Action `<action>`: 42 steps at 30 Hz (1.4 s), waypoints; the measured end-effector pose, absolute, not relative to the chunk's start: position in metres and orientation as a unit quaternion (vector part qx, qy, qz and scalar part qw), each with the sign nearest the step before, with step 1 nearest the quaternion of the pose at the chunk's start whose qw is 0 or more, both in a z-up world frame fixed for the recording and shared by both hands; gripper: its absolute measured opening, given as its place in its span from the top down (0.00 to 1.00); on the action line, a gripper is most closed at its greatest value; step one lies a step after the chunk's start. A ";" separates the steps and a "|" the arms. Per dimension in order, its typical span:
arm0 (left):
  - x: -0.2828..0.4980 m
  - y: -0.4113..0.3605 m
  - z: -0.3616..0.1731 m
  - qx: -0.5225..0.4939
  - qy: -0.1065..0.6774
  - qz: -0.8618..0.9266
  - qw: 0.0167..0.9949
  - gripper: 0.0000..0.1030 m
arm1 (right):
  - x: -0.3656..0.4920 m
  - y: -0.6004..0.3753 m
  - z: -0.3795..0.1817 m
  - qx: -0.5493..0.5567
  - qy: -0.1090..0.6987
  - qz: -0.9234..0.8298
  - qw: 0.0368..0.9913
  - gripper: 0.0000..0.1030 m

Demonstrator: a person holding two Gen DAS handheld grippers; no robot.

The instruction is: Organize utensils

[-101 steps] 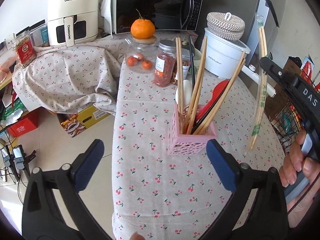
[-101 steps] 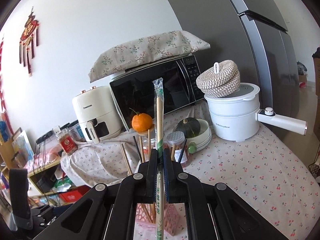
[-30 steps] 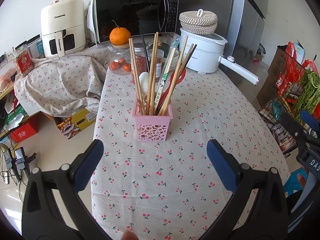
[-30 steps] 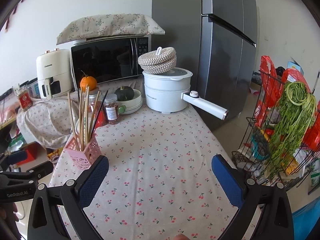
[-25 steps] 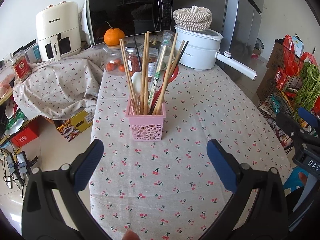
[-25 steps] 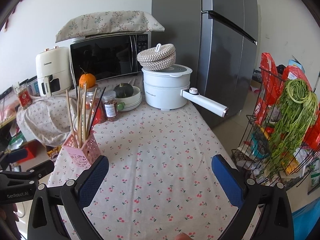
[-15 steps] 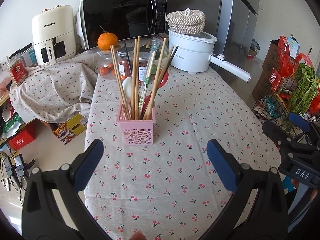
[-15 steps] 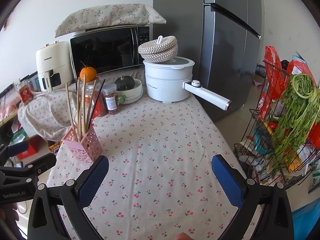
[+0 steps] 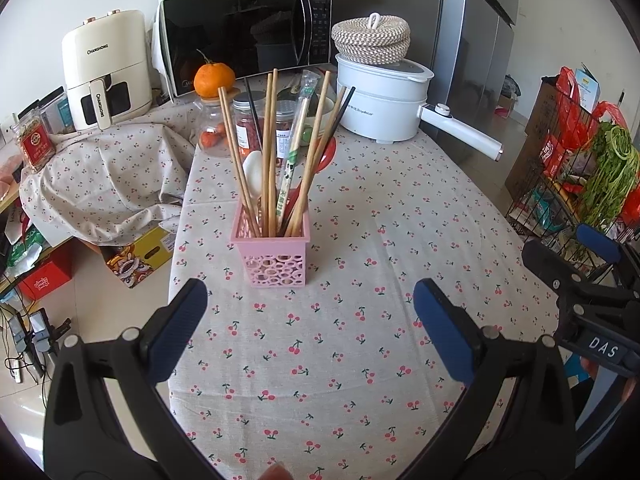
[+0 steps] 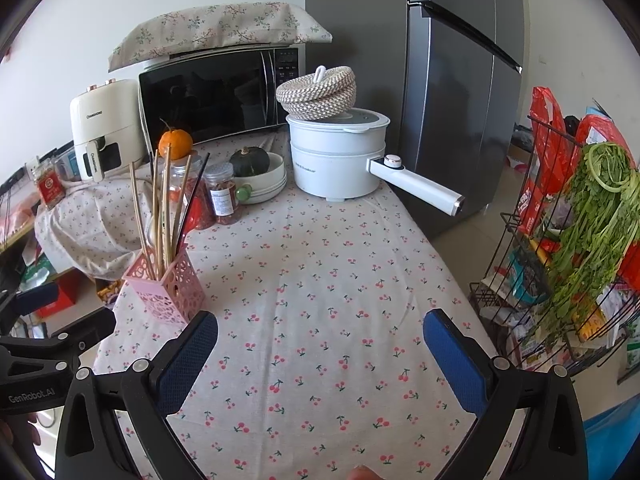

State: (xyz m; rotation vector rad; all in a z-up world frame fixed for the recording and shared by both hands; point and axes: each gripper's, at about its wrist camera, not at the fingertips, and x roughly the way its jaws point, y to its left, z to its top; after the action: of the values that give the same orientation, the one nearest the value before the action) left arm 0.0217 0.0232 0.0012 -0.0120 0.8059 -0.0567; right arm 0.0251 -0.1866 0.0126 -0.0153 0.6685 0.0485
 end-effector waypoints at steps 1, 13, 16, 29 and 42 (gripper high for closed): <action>0.022 0.024 0.001 -0.007 0.393 -0.028 0.919 0.01 | 0.025 -0.187 0.012 -0.007 0.329 0.024 0.944 0.00; 0.022 0.022 0.001 -0.002 0.391 -0.029 0.920 0.01 | 0.025 -0.186 0.010 -0.006 0.331 0.023 0.943 0.00; 0.022 0.021 0.001 -0.001 0.391 -0.029 0.920 0.01 | 0.025 -0.187 0.010 -0.004 0.333 0.023 0.943 0.00; 0.021 0.020 0.002 -0.001 0.389 -0.035 0.920 0.01 | 0.027 -0.189 0.008 0.001 0.337 0.023 0.941 0.00; 0.019 0.013 0.005 0.002 0.382 -0.055 0.923 0.01 | 0.027 -0.188 0.007 0.004 0.342 0.023 0.939 0.00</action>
State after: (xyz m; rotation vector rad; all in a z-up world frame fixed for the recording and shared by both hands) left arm 0.0193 0.0133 0.0054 0.0046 0.7843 -0.1121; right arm 0.0270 -0.1882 0.0068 0.0085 0.6979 0.0463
